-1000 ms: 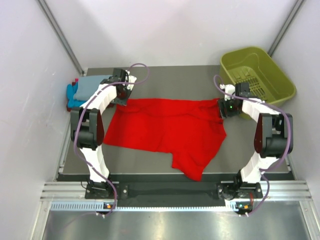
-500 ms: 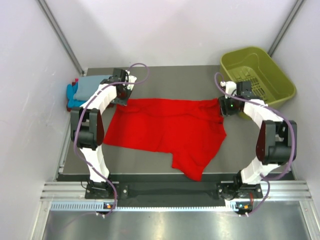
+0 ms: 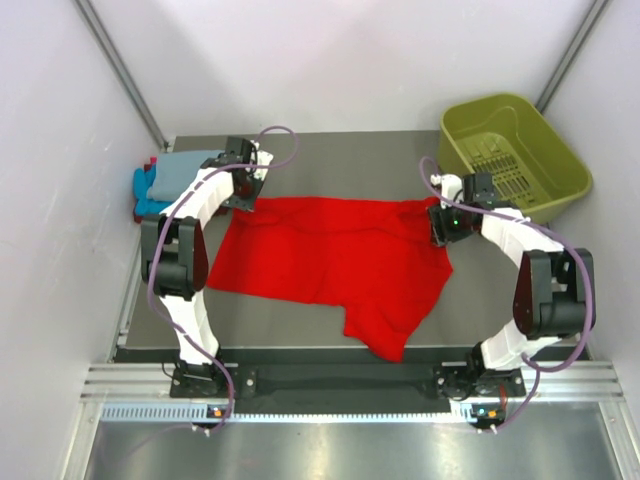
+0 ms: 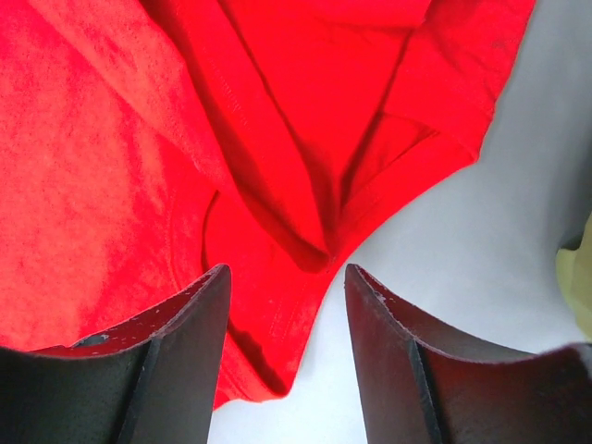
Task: Fold and stack the t-shirts
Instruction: Flatten the tshirt out
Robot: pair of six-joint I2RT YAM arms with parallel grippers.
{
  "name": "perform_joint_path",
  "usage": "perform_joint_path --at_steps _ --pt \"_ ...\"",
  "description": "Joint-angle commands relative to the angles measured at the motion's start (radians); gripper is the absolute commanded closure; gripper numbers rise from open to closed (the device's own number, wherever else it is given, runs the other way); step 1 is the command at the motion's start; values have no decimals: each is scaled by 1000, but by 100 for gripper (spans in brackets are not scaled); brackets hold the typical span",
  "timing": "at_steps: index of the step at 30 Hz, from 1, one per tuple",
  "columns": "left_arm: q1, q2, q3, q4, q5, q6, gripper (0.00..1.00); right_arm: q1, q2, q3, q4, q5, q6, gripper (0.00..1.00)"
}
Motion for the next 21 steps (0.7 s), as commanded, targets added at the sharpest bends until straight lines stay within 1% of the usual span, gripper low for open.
perform_joint_path --at_steps 1,12,14,15,17,18,20,21 --pt "-2 -54 -3 28 13 -5 100 13 5 4 48 -5 7 47" --pt "-2 -53 -10 30 3 -8 100 13 82 43 66 16 -2 49" --pt "-1 -54 -13 31 0 -6 100 15 90 53 68 13 -7 55" --pt "-2 -53 -13 30 -1 -6 100 15 94 62 63 11 -8 61" --pt "-1 -53 -14 31 0 -6 100 15 99 70 60 13 -8 64" --pt "-1 -51 -14 31 -1 -6 100 15 102 76 61 11 -8 69" --pt "-2 -50 -11 33 0 -6 100 13 104 79 60 13 -8 74" --pt "-1 -50 -10 33 -1 -8 100 15 104 83 61 13 -8 79"
